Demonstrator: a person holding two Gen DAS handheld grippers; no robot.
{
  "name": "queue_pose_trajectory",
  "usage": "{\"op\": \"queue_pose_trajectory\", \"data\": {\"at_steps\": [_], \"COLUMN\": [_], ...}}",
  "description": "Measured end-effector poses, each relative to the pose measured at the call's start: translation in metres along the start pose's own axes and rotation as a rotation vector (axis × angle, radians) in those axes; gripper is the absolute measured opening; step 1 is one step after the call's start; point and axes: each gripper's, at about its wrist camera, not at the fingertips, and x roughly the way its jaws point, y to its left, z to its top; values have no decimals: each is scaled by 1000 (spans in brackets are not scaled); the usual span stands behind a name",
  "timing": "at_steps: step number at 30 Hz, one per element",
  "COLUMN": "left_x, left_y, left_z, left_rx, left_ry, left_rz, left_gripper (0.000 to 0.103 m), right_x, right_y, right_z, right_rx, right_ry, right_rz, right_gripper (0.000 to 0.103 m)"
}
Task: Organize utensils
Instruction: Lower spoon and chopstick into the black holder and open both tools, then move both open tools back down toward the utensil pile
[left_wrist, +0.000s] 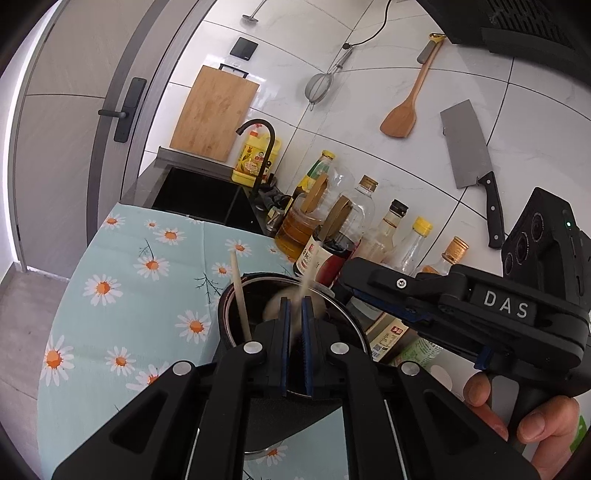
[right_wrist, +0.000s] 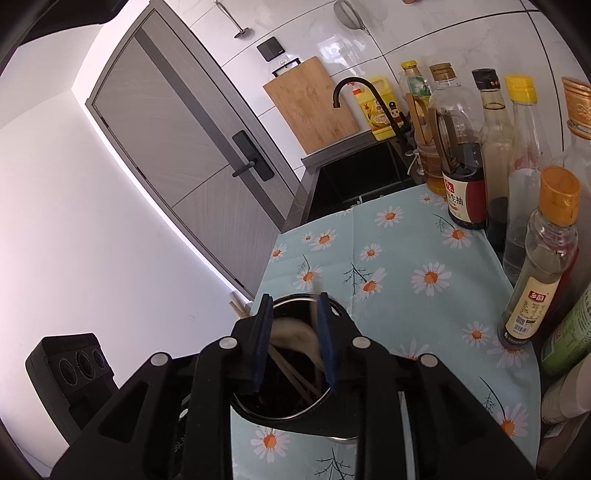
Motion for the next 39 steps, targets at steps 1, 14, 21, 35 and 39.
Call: {"op": "queue_pose_trajectory", "data": {"at_steps": [1, 14, 21, 35, 39], "left_x": [-3, -44, -79, -146, -157], "left_y": [0, -13, -28, -53, -46], "left_z": [0, 9, 7, -31, -54], "left_rx": [-2, 18, 65, 210, 223], "left_ry": [-5, -59, -82, 81, 140], "left_rz": [-5, -19, -31, -120, -107], "left_gripper": [18, 30, 30, 30, 30], "right_x": [-2, -40, -75, -134, -139], "right_y": [-1, 5, 19, 27, 23], "right_z": [1, -1, -13, -106, -134], "right_rx": [7, 31, 11, -55, -37], "right_ry": [-4, -40, -59, 131, 189], "right_rz": [1, 30, 57, 61, 54], "right_gripper": [26, 26, 27, 28, 28]}}
